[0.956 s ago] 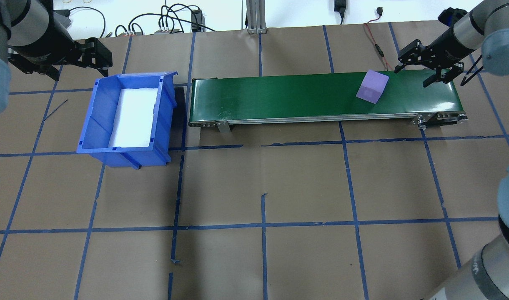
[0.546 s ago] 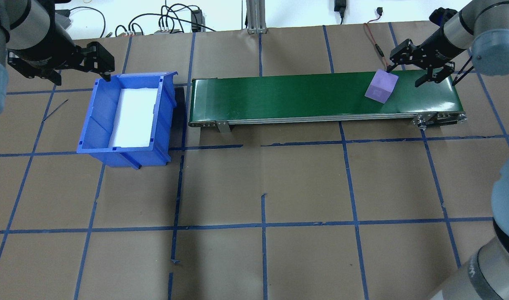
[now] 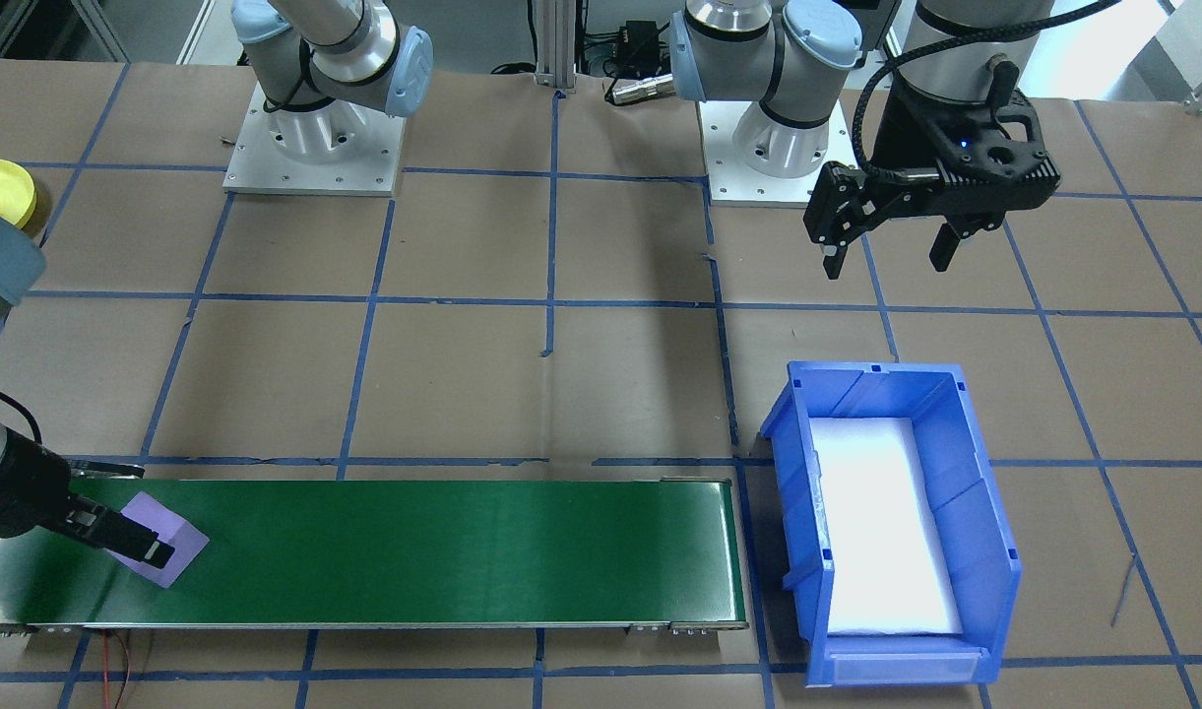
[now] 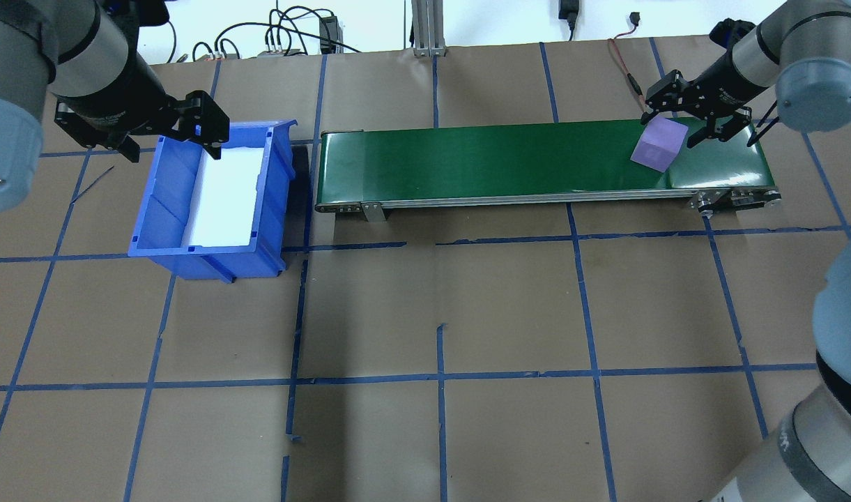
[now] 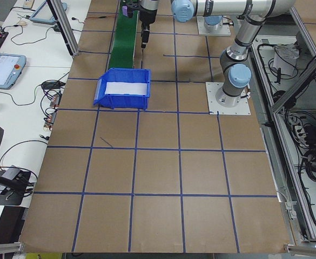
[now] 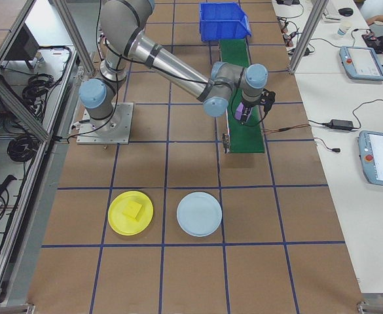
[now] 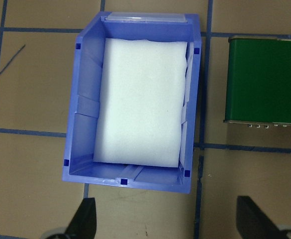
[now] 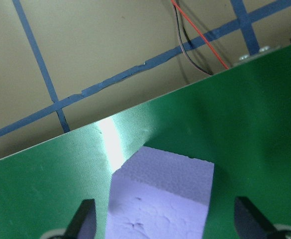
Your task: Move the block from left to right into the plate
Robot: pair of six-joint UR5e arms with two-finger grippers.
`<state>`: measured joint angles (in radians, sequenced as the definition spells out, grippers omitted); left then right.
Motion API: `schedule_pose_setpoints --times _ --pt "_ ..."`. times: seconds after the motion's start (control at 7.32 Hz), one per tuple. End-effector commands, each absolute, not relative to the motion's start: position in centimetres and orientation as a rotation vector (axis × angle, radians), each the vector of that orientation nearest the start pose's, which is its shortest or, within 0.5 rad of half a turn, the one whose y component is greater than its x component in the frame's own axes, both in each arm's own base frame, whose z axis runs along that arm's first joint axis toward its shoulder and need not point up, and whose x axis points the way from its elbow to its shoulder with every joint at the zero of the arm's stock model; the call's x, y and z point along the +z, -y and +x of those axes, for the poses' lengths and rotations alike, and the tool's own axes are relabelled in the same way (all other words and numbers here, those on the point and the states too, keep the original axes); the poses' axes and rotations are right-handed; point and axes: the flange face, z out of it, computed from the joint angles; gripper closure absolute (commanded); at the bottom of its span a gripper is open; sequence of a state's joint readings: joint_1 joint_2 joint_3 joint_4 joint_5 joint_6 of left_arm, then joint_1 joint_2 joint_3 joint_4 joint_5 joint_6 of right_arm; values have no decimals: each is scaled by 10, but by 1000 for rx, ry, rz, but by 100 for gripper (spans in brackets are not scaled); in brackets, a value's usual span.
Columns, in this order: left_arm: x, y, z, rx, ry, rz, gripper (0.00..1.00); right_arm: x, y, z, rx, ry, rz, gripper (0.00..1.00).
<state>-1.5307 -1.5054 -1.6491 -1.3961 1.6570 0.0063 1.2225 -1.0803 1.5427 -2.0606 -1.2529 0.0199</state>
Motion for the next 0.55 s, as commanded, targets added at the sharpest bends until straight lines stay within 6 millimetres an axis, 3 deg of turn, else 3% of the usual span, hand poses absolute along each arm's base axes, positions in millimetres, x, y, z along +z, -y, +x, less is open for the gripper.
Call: schedule_pose_setpoints --times 0.0,0.27,0.41 --pt "498 480 -108 -205 -3050 -136 0 261 673 -70 -112 -2785 512 3" --pt "503 477 -108 -204 -3044 -163 0 260 673 -70 -109 -2795 512 6" --pt "502 475 -108 -173 -3045 -160 0 257 671 -70 -97 -2795 503 12"
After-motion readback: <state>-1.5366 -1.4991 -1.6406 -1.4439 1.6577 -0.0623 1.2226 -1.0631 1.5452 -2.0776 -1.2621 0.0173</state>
